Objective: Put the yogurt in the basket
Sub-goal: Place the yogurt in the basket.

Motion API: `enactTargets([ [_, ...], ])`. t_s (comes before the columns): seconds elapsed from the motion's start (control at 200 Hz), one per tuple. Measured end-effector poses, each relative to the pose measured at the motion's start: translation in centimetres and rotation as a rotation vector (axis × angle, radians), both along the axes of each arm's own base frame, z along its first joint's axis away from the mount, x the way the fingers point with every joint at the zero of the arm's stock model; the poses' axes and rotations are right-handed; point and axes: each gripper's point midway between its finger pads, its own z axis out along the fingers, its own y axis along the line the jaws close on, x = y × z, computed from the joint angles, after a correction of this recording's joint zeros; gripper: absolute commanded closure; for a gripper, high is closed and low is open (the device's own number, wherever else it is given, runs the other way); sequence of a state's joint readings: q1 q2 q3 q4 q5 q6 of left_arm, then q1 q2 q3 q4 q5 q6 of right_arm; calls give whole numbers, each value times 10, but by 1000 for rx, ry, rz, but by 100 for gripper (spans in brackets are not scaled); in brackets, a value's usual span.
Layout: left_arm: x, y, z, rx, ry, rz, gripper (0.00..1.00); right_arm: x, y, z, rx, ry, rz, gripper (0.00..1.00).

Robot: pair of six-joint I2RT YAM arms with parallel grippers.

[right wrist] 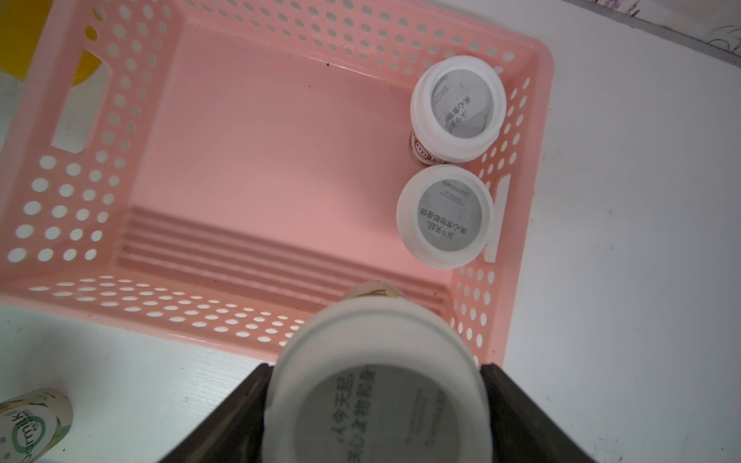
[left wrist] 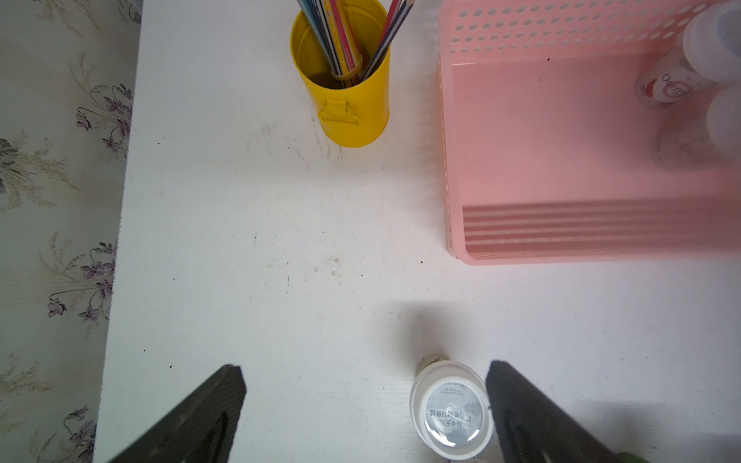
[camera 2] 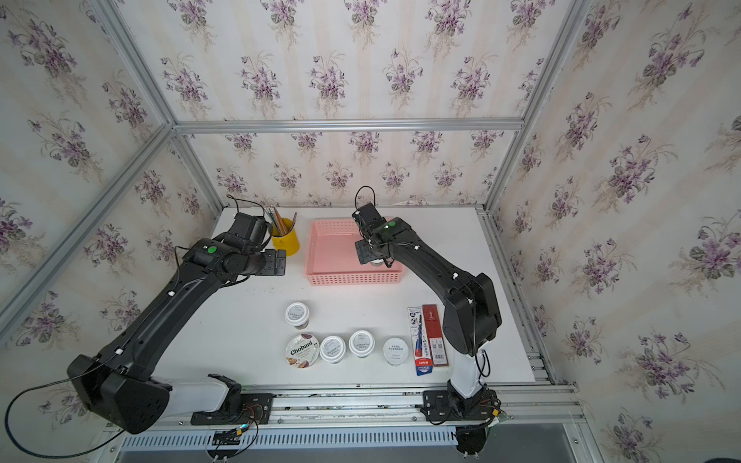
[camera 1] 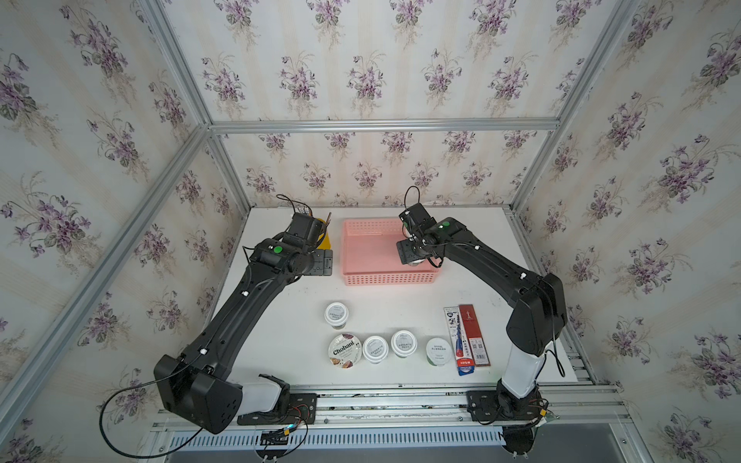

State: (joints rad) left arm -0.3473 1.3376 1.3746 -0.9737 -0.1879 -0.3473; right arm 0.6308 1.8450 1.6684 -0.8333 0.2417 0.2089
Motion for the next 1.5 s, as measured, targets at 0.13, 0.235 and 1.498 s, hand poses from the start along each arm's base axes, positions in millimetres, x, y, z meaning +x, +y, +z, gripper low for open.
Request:
enactTargets([
  [0.13, 1, 0, 0, -1, -1, 0, 1, 0, -11, -11, -16, 25, -18, 19],
  [0.235, 1, 0, -1, 1, 2, 0, 1, 1, -11, -12, -6, 29, -19, 19],
  [1.498, 11, 6, -17, 37, 39, 29, 1, 132, 70, -68, 31, -31, 95, 18],
])
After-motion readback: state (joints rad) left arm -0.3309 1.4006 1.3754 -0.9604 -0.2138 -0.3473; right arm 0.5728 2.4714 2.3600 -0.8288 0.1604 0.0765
